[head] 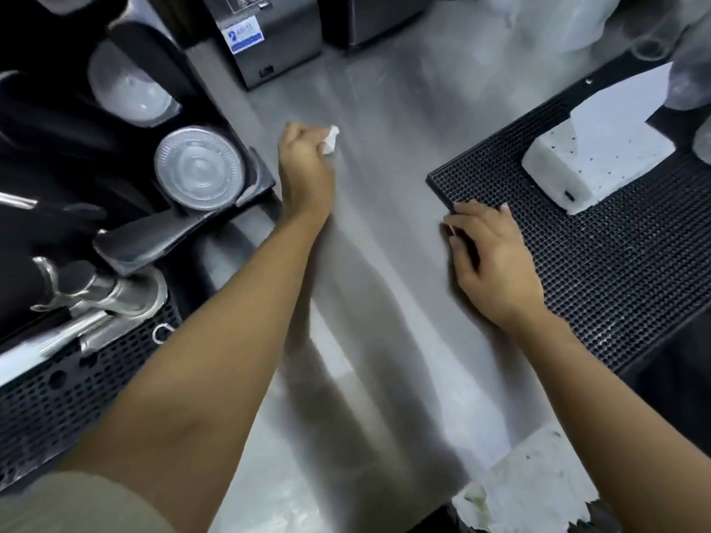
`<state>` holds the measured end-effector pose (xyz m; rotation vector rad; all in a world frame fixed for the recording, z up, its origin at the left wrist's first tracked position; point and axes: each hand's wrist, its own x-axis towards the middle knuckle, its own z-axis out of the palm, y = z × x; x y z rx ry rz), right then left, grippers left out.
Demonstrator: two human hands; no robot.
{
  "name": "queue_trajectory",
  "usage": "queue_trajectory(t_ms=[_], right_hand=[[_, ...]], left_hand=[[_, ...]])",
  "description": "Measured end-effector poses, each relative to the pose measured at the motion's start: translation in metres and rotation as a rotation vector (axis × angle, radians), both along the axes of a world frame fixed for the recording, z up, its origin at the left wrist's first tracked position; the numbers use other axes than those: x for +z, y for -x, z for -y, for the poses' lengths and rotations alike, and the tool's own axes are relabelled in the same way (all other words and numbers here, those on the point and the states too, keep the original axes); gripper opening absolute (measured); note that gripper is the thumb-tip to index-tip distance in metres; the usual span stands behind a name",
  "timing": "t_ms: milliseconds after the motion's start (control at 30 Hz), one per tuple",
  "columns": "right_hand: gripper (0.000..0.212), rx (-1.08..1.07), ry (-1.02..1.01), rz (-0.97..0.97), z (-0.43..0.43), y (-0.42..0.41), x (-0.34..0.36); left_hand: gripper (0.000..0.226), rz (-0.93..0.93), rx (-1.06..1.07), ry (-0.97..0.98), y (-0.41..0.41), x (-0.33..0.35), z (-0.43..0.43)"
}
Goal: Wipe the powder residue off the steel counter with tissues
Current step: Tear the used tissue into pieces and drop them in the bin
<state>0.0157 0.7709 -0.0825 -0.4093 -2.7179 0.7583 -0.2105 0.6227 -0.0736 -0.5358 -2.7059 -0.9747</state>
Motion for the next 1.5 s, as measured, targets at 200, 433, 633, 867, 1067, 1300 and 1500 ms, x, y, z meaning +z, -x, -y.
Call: queue_trajectory(t_ms=[200, 433, 633, 867, 1067, 1300, 1500], right_hand=[[0.027, 0.001, 0.057, -0.083, 0.000, 0.000, -0.001], [0.028, -0.008, 0.064, -0.114, 0.000, 0.002, -0.003], [0.028, -0.008, 0.079, -0.124, 0.000, 0.002, -0.004], [0.030, -0.002, 0.093, -0.110, -0.001, 0.003, -0.001], [0.036, 0.005, 0.121, -0.093, 0.000, -0.001, 0.002], [0.036, 0.031, 0.263, -0.142, -0.001, -0.014, 0.007], [0.037, 0.032, 0.268, -0.100, 0.001, -0.025, 0.009]], left_hand=[[0.029, 0.089, 0.077, -0.031, 0.058, 0.004, -0.023], [0.038, 0.025, 0.003, -0.048, 0.006, -0.008, 0.005], [0.040, 0.024, -0.018, -0.001, -0.094, -0.002, 0.051], [0.033, 0.279, 0.263, -0.127, -0.085, 0.021, 0.075], [0.029, 0.089, 0.055, 0.112, -0.131, 0.004, 0.063], [0.021, 0.282, 0.039, -0.072, -0.162, 0.036, 0.093], [0.028, 0.211, 0.170, 0.227, -0.112, 0.029, 0.128]])
